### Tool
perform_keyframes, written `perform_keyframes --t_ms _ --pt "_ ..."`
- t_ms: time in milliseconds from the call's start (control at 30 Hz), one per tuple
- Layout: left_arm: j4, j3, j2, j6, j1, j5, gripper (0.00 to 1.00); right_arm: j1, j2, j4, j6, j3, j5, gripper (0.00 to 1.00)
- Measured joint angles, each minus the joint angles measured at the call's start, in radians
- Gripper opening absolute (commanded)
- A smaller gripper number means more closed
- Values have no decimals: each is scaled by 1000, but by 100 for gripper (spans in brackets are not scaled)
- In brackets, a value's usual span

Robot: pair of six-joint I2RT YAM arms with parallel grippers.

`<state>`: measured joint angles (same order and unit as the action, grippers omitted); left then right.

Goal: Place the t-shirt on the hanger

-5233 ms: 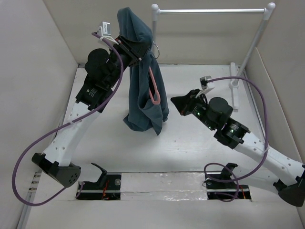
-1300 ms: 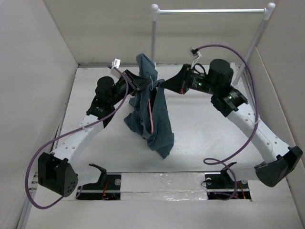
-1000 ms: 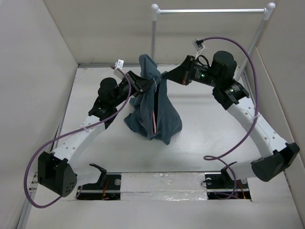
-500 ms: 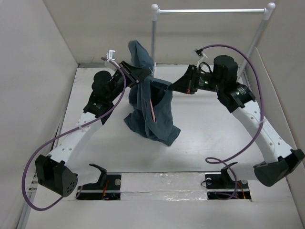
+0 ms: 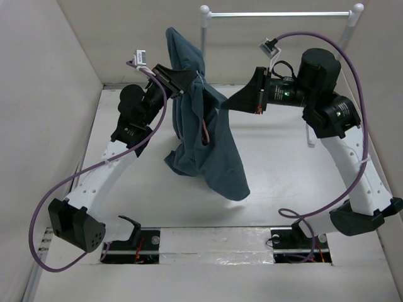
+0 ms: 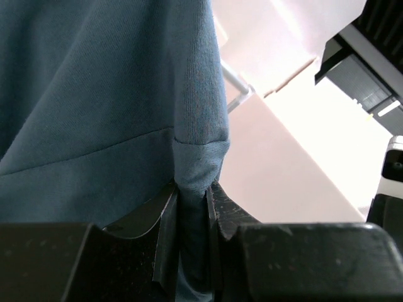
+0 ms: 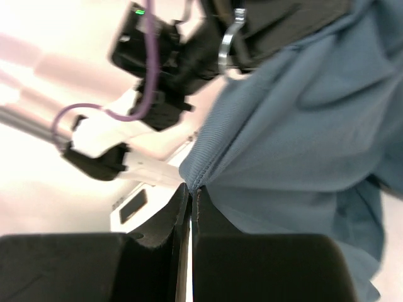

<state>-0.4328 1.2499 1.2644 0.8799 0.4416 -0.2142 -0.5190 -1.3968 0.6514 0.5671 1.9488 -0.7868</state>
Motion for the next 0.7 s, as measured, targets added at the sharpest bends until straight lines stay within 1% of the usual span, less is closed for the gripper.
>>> perform_keyframes --t_ms 100,300,500,600,700 --pt "-31 21 17 1 -4 9 0 -6 -28 -28 47 39 -49 0" --pt "-80 70 40 3 -13 30 0 -47 -58 -127 175 40 -121 0" --pt "-107 145 64 5 -27 27 0 -72 -66 -177 221 48 -156 0" --pt "-127 162 66 5 -44 19 0 -71 -66 -261 271 43 -177 0" --pt "-168 156 67 13 -47 4 0 -62 -67 -398 352 13 -209 0"
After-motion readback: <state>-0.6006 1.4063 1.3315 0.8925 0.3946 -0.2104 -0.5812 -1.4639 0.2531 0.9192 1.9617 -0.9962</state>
